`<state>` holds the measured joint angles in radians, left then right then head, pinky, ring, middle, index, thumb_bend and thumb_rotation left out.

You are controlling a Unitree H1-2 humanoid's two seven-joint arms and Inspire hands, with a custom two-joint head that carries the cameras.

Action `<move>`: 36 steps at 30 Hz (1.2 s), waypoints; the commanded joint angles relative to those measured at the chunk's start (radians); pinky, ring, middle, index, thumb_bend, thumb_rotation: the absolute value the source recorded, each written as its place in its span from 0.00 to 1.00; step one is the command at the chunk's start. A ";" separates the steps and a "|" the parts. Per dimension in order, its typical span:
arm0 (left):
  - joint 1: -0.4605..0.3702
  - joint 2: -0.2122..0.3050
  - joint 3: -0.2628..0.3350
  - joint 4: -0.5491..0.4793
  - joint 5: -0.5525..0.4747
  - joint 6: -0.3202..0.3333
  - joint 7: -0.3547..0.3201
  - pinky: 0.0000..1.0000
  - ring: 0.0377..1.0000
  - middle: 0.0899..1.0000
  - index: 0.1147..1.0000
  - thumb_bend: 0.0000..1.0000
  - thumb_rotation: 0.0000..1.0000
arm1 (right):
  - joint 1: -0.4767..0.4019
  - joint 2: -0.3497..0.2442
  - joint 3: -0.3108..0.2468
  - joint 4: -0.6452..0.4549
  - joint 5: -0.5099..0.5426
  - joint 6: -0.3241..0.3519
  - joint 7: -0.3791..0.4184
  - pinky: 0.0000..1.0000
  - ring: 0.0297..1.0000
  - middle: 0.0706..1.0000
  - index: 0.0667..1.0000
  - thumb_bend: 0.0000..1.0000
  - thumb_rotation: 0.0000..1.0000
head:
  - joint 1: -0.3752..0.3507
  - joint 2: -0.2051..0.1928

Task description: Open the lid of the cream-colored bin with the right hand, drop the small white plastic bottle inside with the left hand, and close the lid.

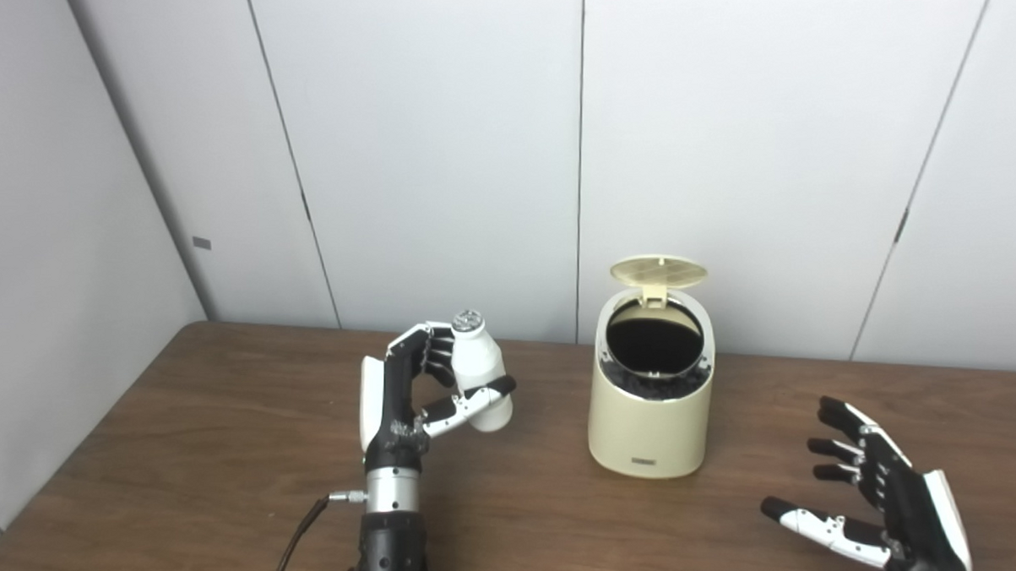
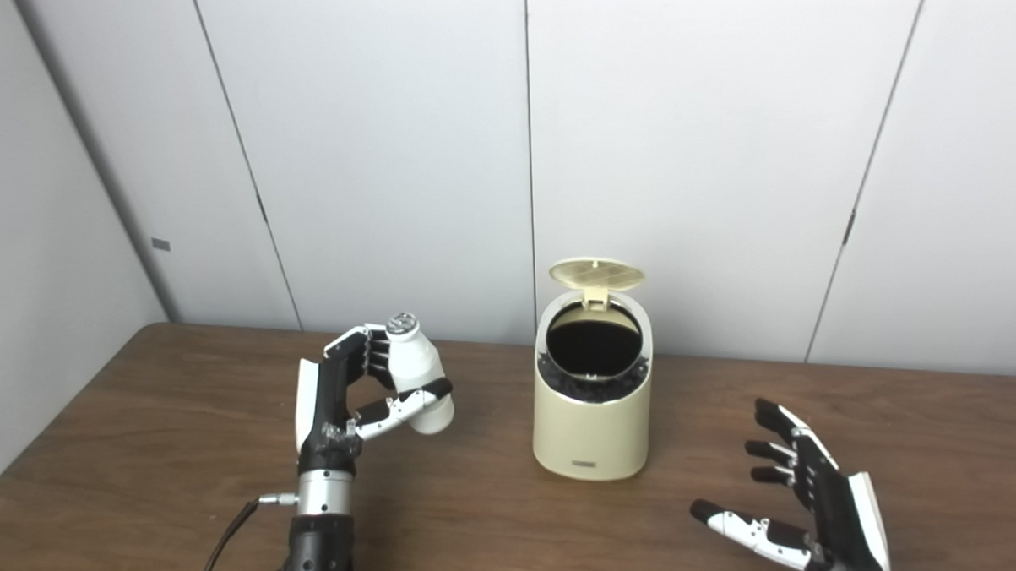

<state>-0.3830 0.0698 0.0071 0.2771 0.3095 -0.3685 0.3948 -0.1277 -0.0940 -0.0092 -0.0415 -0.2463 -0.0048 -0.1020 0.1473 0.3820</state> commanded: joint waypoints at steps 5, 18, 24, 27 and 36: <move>-0.098 -0.036 -0.020 -0.053 0.006 -0.040 -0.023 0.36 0.42 0.43 0.43 0.50 0.00 | -0.040 0.011 0.005 0.003 -0.014 -0.059 -0.029 0.62 0.73 0.83 0.80 0.73 0.00 | -0.019 -0.009; -0.196 -0.114 -0.053 -0.037 0.028 -0.051 -0.009 0.36 0.41 0.41 0.44 0.51 0.00 | -0.043 0.021 0.014 0.032 -0.033 -0.088 -0.045 0.63 0.73 0.84 0.81 0.70 0.04 | -0.052 -0.016; -0.219 -0.140 -0.058 -0.031 0.014 -0.051 -0.016 0.36 0.41 0.42 0.44 0.51 0.00 | -0.046 0.025 0.018 0.039 -0.040 -0.093 -0.055 0.64 0.73 0.84 0.81 0.71 0.06 | -0.059 -0.015; -0.230 -0.146 -0.057 -0.018 0.023 -0.063 -0.009 0.36 0.41 0.42 0.44 0.51 0.00 | -0.047 0.027 0.018 0.040 -0.039 -0.088 -0.057 0.64 0.74 0.84 0.81 0.70 0.06 | -0.062 -0.016; -0.252 -0.169 -0.070 0.041 0.014 -0.099 0.007 0.36 0.41 0.42 0.45 0.50 0.00 | -0.044 0.035 0.020 0.029 -0.039 -0.074 -0.060 0.65 0.74 0.84 0.81 0.70 0.05 | -0.071 -0.014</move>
<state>-0.5786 -0.0856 -0.0535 0.3265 0.3193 -0.4232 0.3925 -0.1391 -0.0652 0.0078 0.0179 -0.2843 -0.0467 -0.1516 0.0767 0.3682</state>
